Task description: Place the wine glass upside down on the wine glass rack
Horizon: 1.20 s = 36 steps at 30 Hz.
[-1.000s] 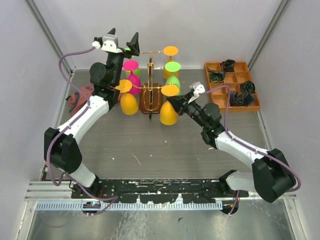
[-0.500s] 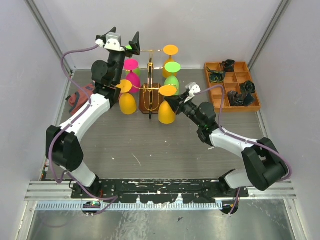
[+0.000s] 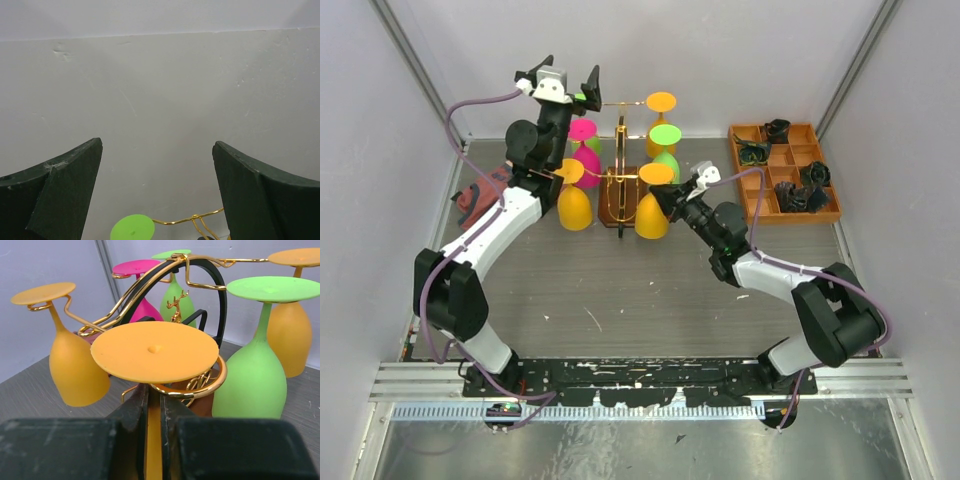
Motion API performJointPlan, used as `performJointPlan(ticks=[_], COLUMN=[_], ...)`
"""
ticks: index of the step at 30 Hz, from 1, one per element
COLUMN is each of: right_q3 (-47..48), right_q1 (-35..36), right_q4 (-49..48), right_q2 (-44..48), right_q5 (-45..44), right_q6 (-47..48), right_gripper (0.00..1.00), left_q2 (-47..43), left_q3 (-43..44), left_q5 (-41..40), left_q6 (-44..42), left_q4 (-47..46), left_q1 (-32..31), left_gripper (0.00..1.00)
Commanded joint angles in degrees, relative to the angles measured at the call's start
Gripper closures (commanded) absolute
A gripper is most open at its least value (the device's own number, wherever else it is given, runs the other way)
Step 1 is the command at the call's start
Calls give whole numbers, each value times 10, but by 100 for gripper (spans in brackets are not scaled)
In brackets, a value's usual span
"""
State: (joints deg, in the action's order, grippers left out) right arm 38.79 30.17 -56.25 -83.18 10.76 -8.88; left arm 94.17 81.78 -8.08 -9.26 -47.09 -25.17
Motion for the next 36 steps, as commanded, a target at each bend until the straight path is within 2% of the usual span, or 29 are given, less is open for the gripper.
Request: performJointPlan(ticks=[1,14,27,36], right_q3=[20,10,-9,-5], right_q1=[2,3,2,5], right_q4=[-66,-46,43,72], right_q2=[-14,1,74,71], right_q5=[-36,-139,-141,-113], right_q6=[14,67,84,69], right_gripper=[99,99,99,99], left_q2=[6,11,11,12], left_q3=[22,18,2,-1], left_q5=[-5,-10,-21,-23], left_q6=[-12,-18,-17,-16], left_q4=[-13,-20,-31,-37], left_q1=[3,5,10,12], left_gripper=[2,2,2,2])
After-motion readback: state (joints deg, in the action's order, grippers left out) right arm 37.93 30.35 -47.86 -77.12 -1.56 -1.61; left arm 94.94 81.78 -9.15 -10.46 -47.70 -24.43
